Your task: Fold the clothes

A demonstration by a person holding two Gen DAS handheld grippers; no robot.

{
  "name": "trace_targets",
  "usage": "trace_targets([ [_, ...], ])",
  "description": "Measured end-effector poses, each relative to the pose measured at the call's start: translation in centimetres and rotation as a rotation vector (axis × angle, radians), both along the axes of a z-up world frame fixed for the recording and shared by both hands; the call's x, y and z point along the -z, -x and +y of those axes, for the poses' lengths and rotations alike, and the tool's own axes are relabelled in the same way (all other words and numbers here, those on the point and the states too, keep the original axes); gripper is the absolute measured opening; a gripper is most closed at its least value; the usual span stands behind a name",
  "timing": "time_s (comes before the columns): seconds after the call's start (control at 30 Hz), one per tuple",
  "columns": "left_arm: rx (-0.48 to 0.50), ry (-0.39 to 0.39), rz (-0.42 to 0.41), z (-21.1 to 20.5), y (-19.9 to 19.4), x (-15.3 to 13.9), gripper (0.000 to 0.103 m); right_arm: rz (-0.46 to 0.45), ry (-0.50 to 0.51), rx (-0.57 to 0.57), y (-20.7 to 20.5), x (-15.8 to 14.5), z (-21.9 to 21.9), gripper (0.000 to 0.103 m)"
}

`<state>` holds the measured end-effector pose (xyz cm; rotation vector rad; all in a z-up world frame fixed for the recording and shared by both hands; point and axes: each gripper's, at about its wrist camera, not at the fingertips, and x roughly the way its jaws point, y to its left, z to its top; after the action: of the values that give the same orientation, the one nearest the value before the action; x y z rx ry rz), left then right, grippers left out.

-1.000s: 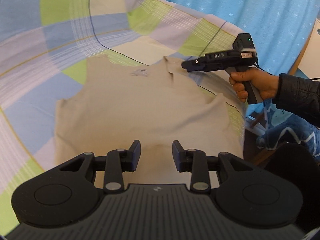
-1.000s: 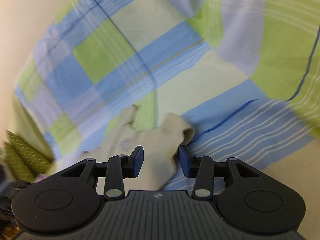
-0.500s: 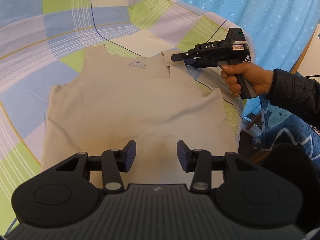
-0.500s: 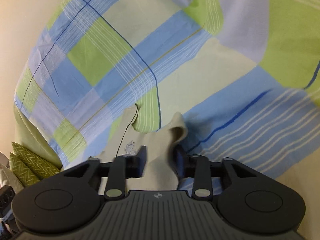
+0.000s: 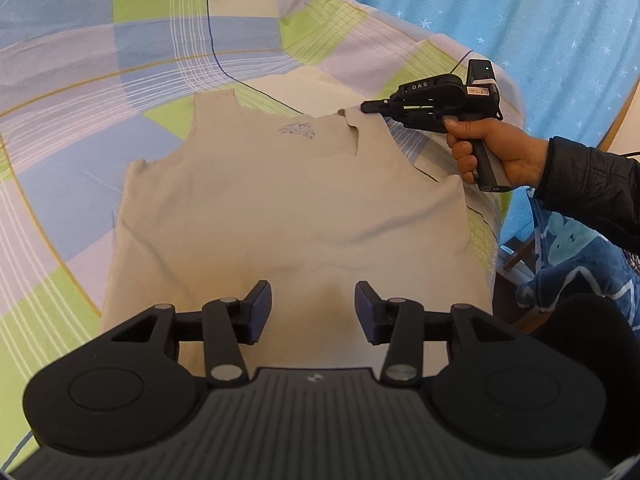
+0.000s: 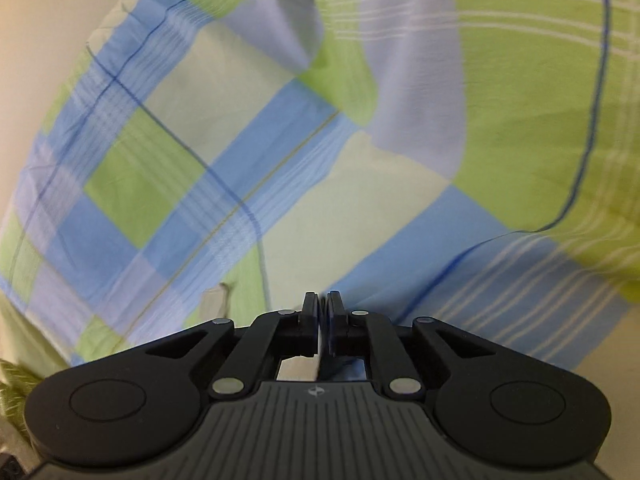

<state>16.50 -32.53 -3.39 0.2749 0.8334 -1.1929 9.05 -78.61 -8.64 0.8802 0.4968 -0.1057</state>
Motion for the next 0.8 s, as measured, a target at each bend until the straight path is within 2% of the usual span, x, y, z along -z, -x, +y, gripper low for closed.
trace_targets([
  [0.07,-0.004,0.006,-0.002,0.4,0.1,-0.1,0.046,-0.026,-0.051,-0.01,0.5,0.3,-0.5,0.01],
  [0.13,-0.006,0.006,0.001,0.6,0.1,0.0,0.047,-0.016,-0.075,-0.045,0.5,0.4,-0.5,0.015],
  [0.2,-0.008,0.003,0.0,0.6,0.2,0.0,0.047,0.017,-0.018,-0.024,1.0,-0.2,-0.1,0.016],
  [0.3,-0.01,0.008,-0.008,0.6,0.3,-0.1,0.047,0.024,0.209,-0.014,2.0,-2.3,1.9,0.018],
  [0.33,-0.01,0.011,-0.013,0.6,0.3,-0.1,0.047,0.026,0.326,-0.06,1.8,-3.0,3.1,0.022],
  [0.43,-0.01,0.013,-0.043,0.5,0.1,-0.1,0.047,0.065,0.662,-0.25,0.4,-4.3,6.9,0.025],
  [0.5,-0.016,0.014,-0.049,0.4,-0.2,0.0,0.047,0.099,0.813,-0.371,-1.0,-4.2,8.5,0.025],
  [0.57,-0.025,0.014,-0.052,0.4,-0.4,0.1,0.048,0.141,0.903,-0.455,-2.4,-3.8,9.2,0.025],
  [0.63,-0.032,0.009,-0.052,0.5,-0.6,0.3,0.048,0.195,0.94,-0.515,-3.6,-2.9,9.0,0.025],
  [0.67,-0.035,0.006,-0.051,0.5,-0.7,0.4,0.048,0.194,0.941,-0.529,-3.8,-2.6,8.8,0.024],
  [0.7,-0.036,0.004,-0.051,0.5,-0.7,0.5,0.048,0.19,0.919,-0.532,-3.9,-2.5,8.5,0.02],
  [0.73,-0.036,0.003,-0.05,0.5,-0.8,0.6,0.048,0.197,0.881,-0.518,-3.9,-2.7,8.1,0.006],
  [0.77,-0.037,0.003,-0.05,0.4,-0.8,0.7,0.048,0.203,0.856,-0.505,-3.9,-2.7,7.8,0.0],
  [0.8,-0.038,0.003,-0.049,0.3,-0.8,0.8,0.048,0.202,0.837,-0.499,-3.8,-2.8,7.6,0.0],
])
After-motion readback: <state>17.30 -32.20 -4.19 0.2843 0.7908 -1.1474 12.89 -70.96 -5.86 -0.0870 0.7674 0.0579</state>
